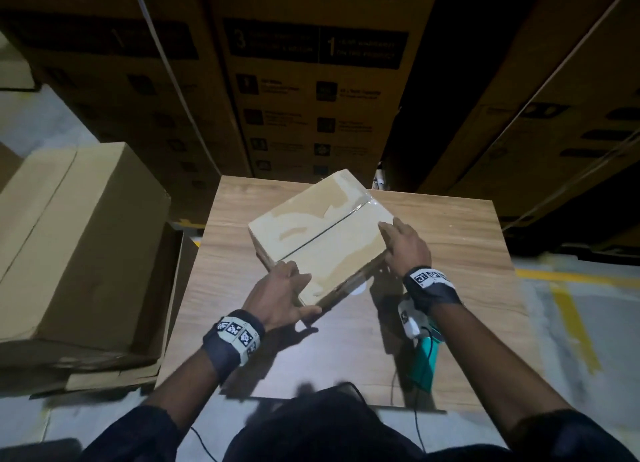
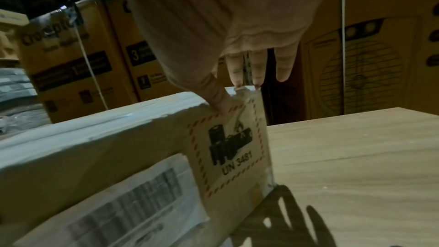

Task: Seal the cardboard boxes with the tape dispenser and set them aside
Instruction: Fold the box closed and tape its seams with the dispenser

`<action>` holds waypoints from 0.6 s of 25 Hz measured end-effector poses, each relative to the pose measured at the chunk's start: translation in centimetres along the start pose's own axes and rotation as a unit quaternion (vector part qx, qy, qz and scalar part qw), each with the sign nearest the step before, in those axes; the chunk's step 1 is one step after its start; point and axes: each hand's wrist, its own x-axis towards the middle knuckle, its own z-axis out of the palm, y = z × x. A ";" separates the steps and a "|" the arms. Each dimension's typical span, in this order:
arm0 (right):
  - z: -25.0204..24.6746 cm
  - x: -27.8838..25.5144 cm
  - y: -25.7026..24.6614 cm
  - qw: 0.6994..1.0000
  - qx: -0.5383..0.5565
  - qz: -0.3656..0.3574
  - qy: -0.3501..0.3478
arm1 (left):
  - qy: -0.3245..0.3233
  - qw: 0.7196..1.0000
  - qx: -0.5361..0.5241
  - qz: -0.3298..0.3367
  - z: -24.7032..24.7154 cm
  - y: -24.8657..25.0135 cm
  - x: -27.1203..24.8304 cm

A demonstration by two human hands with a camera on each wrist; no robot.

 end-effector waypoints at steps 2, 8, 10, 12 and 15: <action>0.7 -1.3 -0.9 1.000 0.008 -0.014 0.012 | -0.011 1.000 -0.003 0.025 -1.0 -2.3 0.0; 3.1 -7.5 -5.0 0.992 0.110 -0.064 0.012 | 0.000 0.994 0.106 0.011 -2.3 -8.1 -0.6; 3.7 -7.2 -5.6 0.987 0.152 -0.056 -0.024 | 0.040 0.995 0.089 -0.007 -1.7 -7.3 -0.5; 4.1 -6.2 -5.5 0.979 0.192 -0.055 -0.047 | 0.062 0.994 0.085 -0.019 -1.2 -5.6 0.0; 4.1 -4.3 -3.9 0.974 0.219 -0.028 -0.045 | 0.042 0.988 0.146 -0.003 -1.1 -2.5 1.1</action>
